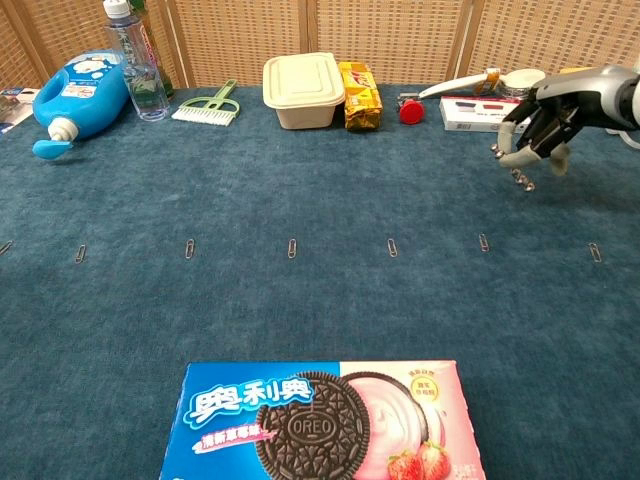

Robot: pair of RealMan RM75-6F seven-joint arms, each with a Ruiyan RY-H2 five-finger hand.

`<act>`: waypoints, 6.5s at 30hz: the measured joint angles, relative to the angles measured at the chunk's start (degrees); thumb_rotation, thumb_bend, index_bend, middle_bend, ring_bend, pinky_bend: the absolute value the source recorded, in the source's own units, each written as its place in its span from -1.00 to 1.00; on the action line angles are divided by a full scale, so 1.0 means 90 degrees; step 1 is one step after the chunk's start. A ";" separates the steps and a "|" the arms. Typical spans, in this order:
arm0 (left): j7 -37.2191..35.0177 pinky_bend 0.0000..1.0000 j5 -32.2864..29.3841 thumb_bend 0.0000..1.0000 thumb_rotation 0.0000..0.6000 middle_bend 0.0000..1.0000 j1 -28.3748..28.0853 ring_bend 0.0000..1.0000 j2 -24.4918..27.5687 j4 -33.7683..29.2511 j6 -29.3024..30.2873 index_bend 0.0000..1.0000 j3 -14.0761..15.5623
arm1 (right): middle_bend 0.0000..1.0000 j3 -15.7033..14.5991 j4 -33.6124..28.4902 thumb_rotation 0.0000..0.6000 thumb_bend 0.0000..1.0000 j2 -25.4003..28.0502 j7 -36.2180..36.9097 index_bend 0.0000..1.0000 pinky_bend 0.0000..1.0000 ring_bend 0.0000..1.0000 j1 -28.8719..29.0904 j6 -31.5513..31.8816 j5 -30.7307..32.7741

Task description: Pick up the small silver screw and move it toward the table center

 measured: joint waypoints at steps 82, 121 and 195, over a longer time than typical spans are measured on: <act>-0.0299 -0.13 -0.0063 -0.17 1.00 0.00 0.0017 -0.08 -0.0029 0.0200 -0.0044 -0.26 0.0020 | 0.72 -0.0165 0.0062 1.00 -0.02 -0.0136 0.3167 0.31 0.27 0.67 0.0259 -0.1558 -0.2104; -0.0348 -0.13 -0.0052 -0.17 1.00 0.00 0.0052 -0.08 -0.0049 0.0252 -0.0015 -0.26 0.0052 | 0.69 0.0901 0.0343 1.00 -0.01 -0.0230 0.4726 0.25 0.24 0.66 -0.0258 -0.0143 -0.2487; -0.0297 -0.21 -0.0175 -0.17 1.00 -0.16 0.0452 -0.23 0.0029 0.0191 0.0035 -0.38 0.0394 | -0.82 -0.1756 -0.2684 1.00 0.01 0.1313 -0.0769 -1.00 -0.68 -0.77 -0.3430 0.5623 -0.3560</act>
